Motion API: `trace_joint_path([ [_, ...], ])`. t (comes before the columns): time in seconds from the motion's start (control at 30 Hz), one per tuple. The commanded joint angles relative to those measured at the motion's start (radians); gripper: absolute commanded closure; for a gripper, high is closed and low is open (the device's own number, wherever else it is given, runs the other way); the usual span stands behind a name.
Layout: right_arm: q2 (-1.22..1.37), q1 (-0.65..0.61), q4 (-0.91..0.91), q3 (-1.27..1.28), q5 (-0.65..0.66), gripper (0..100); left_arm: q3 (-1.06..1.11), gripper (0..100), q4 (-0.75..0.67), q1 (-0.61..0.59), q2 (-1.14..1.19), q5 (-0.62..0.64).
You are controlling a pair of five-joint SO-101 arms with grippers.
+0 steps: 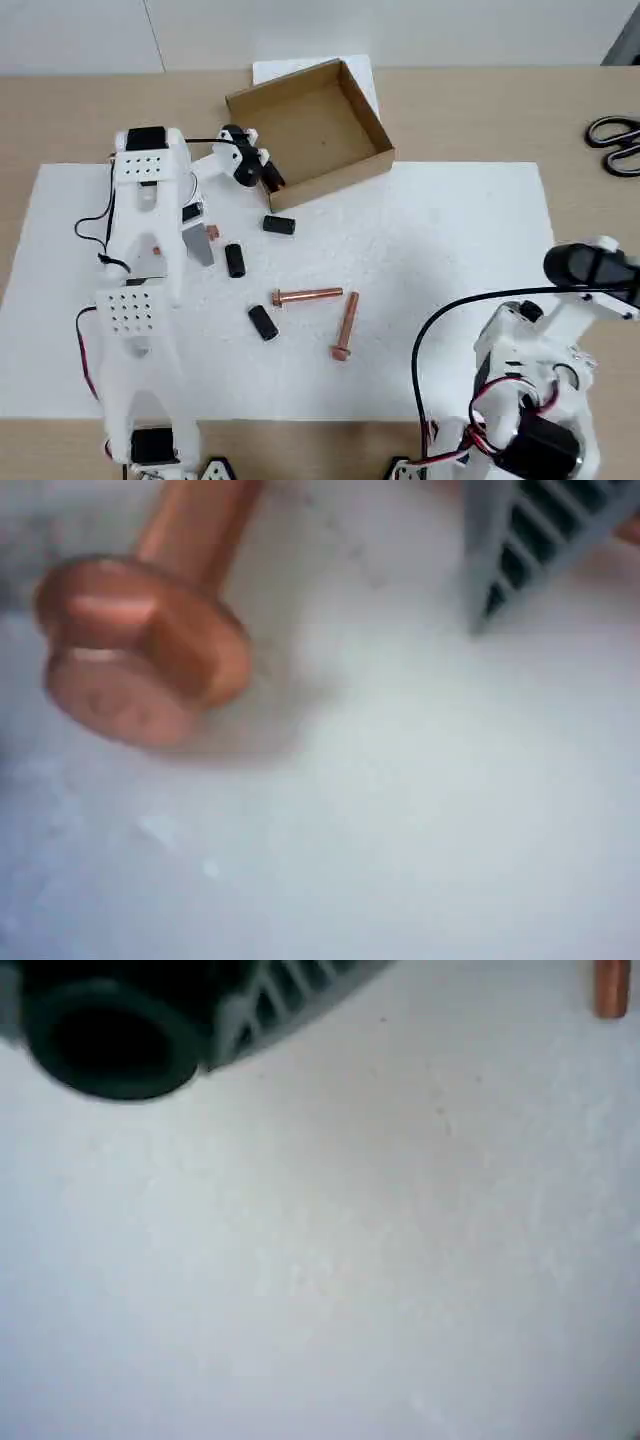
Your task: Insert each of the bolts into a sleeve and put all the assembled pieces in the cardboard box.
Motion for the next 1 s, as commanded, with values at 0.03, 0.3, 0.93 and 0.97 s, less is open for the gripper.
trace_joint_path([
  [0.03, -0.005, -0.001, -0.013, -0.005, 0.005, 99.5, -0.004, 81, 0.005, 0.002, 0.025, 0.000],
  [0.3, -0.005, -0.001, -0.013, -0.005, 0.003, 99.5, -0.030, 99, 0.075, 0.015, -0.054, 0.129],
  [0.93, 0.002, -0.035, -0.130, -0.025, 0.014, 99.5, 0.254, 99, 0.078, 0.095, -0.569, 0.298],
  [0.97, 0.005, -0.064, -0.171, -0.029, 0.038, 99.5, 0.294, 99, 0.078, 0.103, -0.612, 0.310],
])
